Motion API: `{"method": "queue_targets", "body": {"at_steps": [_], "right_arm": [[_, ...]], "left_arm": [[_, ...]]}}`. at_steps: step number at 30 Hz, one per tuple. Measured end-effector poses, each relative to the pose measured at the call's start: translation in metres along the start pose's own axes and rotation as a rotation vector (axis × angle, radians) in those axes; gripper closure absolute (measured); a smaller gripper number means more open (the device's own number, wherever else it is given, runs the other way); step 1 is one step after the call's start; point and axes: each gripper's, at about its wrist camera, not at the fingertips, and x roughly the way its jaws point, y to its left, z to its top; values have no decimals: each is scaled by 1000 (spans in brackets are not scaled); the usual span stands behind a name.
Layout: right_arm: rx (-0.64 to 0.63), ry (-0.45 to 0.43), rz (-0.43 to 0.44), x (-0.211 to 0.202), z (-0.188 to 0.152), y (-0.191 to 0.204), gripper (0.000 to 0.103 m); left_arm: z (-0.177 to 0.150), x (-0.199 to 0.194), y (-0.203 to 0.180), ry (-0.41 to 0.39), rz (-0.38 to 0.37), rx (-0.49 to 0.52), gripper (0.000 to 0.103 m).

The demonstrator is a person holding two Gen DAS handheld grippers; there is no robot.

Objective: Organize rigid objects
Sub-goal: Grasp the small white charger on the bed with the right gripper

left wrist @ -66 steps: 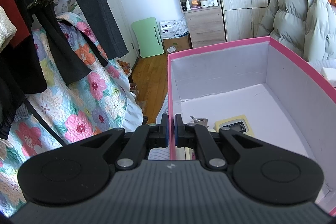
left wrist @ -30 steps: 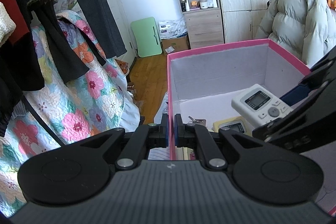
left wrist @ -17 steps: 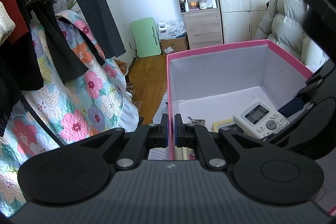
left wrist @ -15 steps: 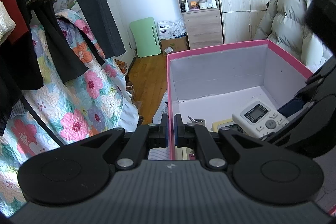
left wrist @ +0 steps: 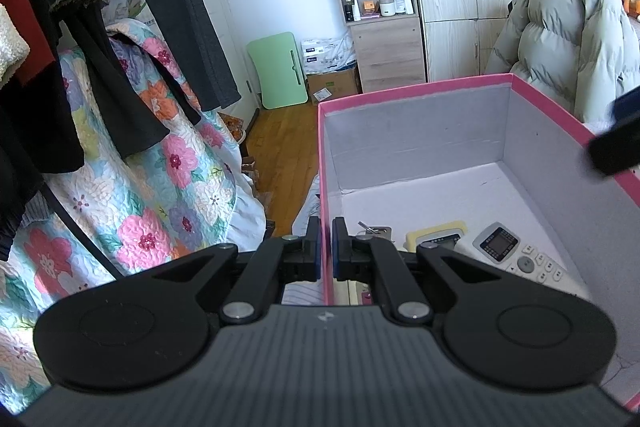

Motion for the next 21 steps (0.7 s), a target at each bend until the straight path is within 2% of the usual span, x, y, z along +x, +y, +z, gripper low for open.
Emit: {"method": "queue_targets", "body": {"at_steps": [4, 9, 12, 17, 21], "right_arm": [[77, -105, 23, -37, -20, -29, 39], [164, -188, -63, -61, -55, -73, 38], [207, -165, -127, -67, -74, -99, 38], [231, -59, -184, -64, -109, -128, 38], [275, 0, -276, -53, -139, -152, 38]], "left_arm": [[0, 0, 0, 0, 0, -1, 99], [0, 0, 0, 0, 0, -1, 99], [0, 0, 0, 0, 0, 0, 99], [0, 0, 1, -1, 0, 3, 99], [0, 0, 2, -1, 2, 5, 99]]}}
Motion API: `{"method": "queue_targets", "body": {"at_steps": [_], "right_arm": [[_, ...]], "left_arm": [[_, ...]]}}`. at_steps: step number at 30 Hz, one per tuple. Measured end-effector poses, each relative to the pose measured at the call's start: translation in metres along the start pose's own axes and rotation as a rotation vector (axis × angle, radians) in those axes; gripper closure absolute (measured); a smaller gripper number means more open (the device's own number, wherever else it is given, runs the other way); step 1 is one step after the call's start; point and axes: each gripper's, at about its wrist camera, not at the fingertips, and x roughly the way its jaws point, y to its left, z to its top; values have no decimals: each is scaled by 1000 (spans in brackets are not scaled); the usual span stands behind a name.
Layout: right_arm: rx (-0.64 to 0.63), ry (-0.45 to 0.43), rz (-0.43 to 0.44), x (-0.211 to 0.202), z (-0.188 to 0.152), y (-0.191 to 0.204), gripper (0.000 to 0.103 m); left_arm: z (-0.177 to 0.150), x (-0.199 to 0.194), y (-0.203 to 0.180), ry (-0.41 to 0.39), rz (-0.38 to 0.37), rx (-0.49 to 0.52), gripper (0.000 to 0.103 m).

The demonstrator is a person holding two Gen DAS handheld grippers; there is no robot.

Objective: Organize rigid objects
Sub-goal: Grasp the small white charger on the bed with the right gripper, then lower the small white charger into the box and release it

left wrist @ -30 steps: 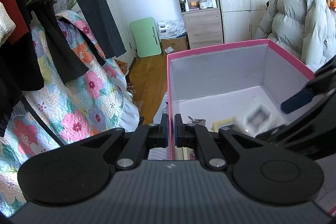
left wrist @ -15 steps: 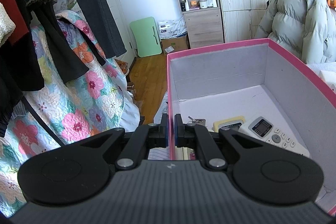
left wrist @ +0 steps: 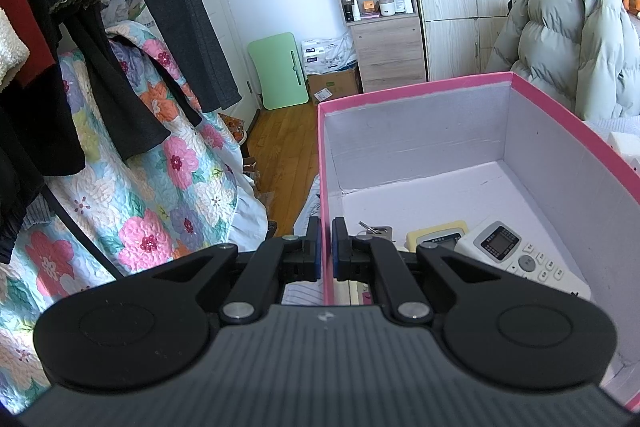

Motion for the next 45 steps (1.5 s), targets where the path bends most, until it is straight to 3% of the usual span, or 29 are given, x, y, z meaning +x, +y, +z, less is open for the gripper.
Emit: {"method": "queue_targets", "body": {"at_steps": [3, 9, 14, 15, 16, 22, 27, 37, 41, 45], "right_arm": [[13, 34, -86, 20, -10, -19, 38], [48, 98, -135, 53, -17, -49, 42], [43, 83, -153, 65, -9, -54, 43], [42, 81, -152, 66, -7, -55, 47], [35, 77, -154, 67, -4, -55, 61], [79, 44, -148, 60, -1, -54, 60], [100, -39, -61, 27, 3, -38, 60], [-34, -171, 171, -30, 31, 38, 60], [-143, -176, 302, -42, 47, 82, 60], [-300, -120, 416, -37, 68, 136, 60]], "left_arm": [[0, 0, 0, 0, 2, 3, 99], [2, -1, -3, 2, 9, 13, 99], [2, -1, -4, 2, 14, 21, 99], [2, -1, -4, 2, 14, 22, 99], [1, -1, -4, 3, 14, 21, 99], [1, 0, -4, 2, 15, 25, 98], [1, 0, -3, 3, 16, 24, 98], [1, 0, -3, 2, 15, 24, 98], [1, 0, -4, 2, 14, 22, 98], [1, 0, -3, 2, 13, 24, 98]]}}
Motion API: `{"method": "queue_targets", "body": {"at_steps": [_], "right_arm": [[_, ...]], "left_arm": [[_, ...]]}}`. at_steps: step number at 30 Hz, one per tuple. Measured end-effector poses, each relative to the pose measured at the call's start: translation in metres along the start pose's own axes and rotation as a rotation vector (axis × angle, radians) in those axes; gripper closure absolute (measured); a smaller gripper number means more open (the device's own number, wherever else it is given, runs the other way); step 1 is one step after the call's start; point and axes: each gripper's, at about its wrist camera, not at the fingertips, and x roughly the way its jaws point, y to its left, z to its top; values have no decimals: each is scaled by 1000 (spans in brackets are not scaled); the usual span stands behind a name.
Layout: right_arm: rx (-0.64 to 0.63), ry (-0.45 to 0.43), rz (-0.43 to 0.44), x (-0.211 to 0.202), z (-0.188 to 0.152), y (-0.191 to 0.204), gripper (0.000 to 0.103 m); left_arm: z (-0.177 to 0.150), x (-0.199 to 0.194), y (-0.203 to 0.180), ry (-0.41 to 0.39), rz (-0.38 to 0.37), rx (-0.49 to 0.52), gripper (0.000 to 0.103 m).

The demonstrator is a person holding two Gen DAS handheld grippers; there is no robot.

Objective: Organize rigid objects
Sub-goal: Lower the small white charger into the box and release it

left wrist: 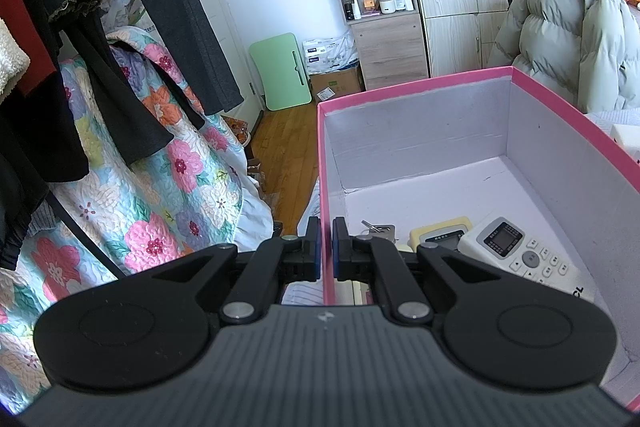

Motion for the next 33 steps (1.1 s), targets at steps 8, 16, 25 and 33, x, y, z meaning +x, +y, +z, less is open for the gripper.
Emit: {"method": "queue_targets", "body": {"at_steps": [8, 16, 25, 33], "right_arm": [[-288, 320, 255, 109, 23, 47, 60], [-504, 367, 244, 161, 9, 65, 60], [-421, 139, 131, 95, 8, 34, 53], [51, 101, 4, 18, -9, -57, 43]], "left_arm": [[-2, -2, 1, -9, -4, -17, 99], [0, 0, -2, 9, 1, -9, 99], [1, 0, -5, 11, 4, 6, 98], [1, 0, -9, 13, 12, 23, 98]]}}
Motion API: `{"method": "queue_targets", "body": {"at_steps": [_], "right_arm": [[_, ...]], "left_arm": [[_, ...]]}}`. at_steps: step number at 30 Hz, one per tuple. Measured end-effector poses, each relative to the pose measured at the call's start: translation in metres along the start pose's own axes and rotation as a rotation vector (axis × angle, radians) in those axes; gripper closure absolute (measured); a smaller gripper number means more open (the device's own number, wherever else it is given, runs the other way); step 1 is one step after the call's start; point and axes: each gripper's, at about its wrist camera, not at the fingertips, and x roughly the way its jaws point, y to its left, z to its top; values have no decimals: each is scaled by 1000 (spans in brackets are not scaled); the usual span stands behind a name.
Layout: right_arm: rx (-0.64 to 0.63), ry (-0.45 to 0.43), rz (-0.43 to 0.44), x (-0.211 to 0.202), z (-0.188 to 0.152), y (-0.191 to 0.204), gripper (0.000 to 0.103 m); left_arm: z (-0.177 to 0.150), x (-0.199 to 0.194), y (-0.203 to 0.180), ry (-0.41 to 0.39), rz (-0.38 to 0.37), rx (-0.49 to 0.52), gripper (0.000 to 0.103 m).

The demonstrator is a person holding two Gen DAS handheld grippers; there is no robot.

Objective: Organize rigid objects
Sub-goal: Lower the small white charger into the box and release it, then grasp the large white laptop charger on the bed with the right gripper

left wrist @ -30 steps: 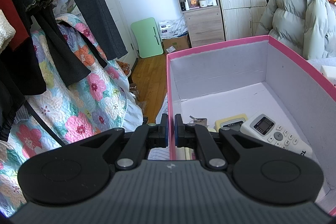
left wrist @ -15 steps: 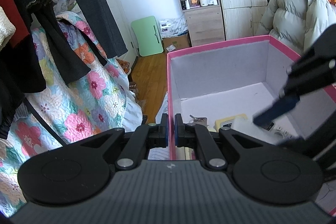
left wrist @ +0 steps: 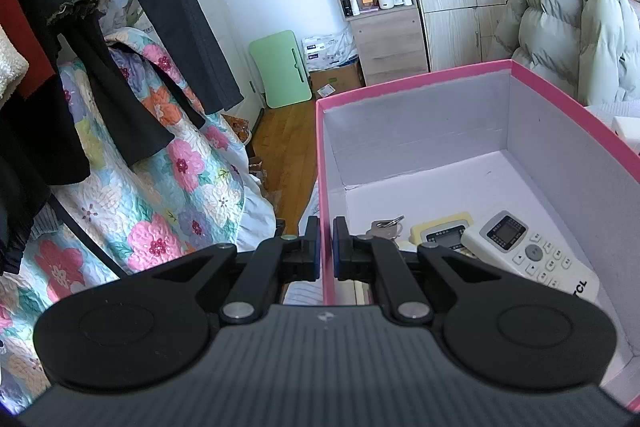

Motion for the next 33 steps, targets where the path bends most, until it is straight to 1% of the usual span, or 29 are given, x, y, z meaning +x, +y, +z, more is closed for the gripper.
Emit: {"method": "queue_targets", "body": {"at_steps": [3, 5, 7, 9, 12, 16, 18, 20, 21, 24, 27, 29, 31, 33], "right_arm": [[106, -1, -27, -14, -21, -31, 43], [166, -8, -27, -19, -36, -46, 43], [218, -15, -39, -15, -50, -54, 43], [230, -15, -58, -8, -63, -55, 43], [228, -14, -158, -1, -76, -61, 43], [149, 5, -274, 18, -83, -65, 43], [77, 19, -293, 24, -85, -68, 43], [-36, 33, -314, 31, -84, -68, 43], [-96, 51, -310, 32, -83, -68, 43], [-270, 126, -251, 40, -75, -75, 44], [-417, 180, -219, 46, -66, -79, 44], [-462, 191, -176, 48, -58, -81, 44], [-479, 188, -135, 51, -53, -83, 43], [-442, 188, -108, 59, -51, -87, 41]], "left_arm": [[0, 0, -1, 1, 3, 6, 98], [0, 0, -2, 1, 7, 17, 98], [0, 0, -4, 3, 10, 23, 98], [0, -1, -5, 4, 14, 30, 98], [1, -1, -6, 4, 15, 30, 98], [2, 0, -2, 1, 1, 9, 97], [2, 0, -1, 0, 0, 7, 98], [2, 0, 0, -3, 4, 13, 98], [2, 0, 0, -5, 6, 14, 98], [1, -1, -1, -4, 4, 15, 97], [0, -1, 0, -4, 3, 11, 97], [0, -2, -2, -4, 9, 15, 98], [0, -1, -4, -2, 15, 24, 97], [0, -1, -4, -2, 13, 20, 97]]}}
